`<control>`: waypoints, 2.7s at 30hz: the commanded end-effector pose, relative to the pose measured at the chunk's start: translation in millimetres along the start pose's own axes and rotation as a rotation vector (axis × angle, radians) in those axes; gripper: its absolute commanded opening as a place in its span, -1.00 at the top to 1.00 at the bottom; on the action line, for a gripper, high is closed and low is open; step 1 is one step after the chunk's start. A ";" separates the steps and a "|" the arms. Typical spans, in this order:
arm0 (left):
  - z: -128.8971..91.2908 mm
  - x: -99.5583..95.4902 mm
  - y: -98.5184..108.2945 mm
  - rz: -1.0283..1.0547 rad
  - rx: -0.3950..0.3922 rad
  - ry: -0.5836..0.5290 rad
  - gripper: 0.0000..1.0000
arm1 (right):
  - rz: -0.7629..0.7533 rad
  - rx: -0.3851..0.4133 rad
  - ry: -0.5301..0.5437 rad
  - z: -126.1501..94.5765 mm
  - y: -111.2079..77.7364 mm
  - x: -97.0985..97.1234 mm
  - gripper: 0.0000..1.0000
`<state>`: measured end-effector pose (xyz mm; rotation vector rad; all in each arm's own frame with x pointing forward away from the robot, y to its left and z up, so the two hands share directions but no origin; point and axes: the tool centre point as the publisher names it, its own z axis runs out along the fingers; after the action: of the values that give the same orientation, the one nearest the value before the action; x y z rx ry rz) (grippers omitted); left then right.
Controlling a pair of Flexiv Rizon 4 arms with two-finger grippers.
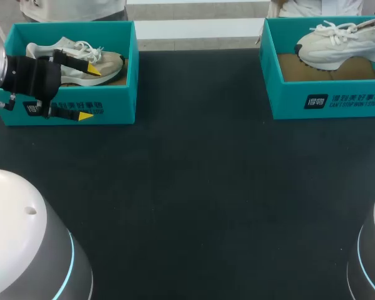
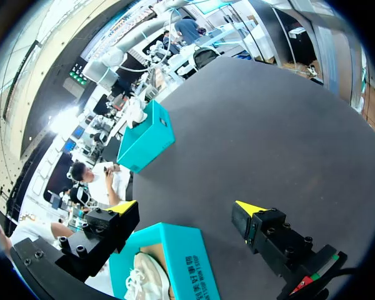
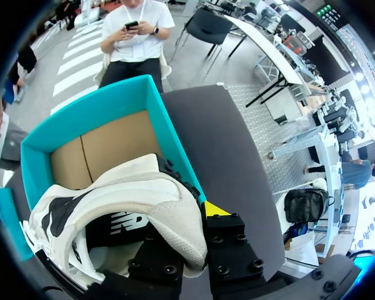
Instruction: Take the shoe out of the shoebox, open the shoe tongue, remove and reinsert the insole, then place the shoe into the shoebox
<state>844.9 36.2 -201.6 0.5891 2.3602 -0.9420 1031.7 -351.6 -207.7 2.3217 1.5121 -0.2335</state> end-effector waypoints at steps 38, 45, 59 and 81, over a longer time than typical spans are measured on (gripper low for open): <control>-0.6 0.4 -0.4 0.000 -0.003 0.002 -1.00 | -0.029 0.190 -0.051 83.1 -24.3 34.3 1.00; -0.6 0.4 -0.4 0.000 -0.003 0.002 -1.00 | -0.032 0.211 -0.059 91.9 -35.0 34.2 1.00; -0.6 0.4 -0.4 0.000 -0.003 0.002 -1.00 | -0.034 0.252 -0.084 120.3 -40.0 39.1 1.00; -0.6 0.4 -0.4 0.000 -0.003 0.002 -1.00 | -0.022 0.277 -0.060 137.1 -36.7 46.4 0.32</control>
<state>844.9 36.2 -201.6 0.5890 2.3602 -0.9420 1023.3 -349.9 -356.5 2.4775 1.5586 -0.5421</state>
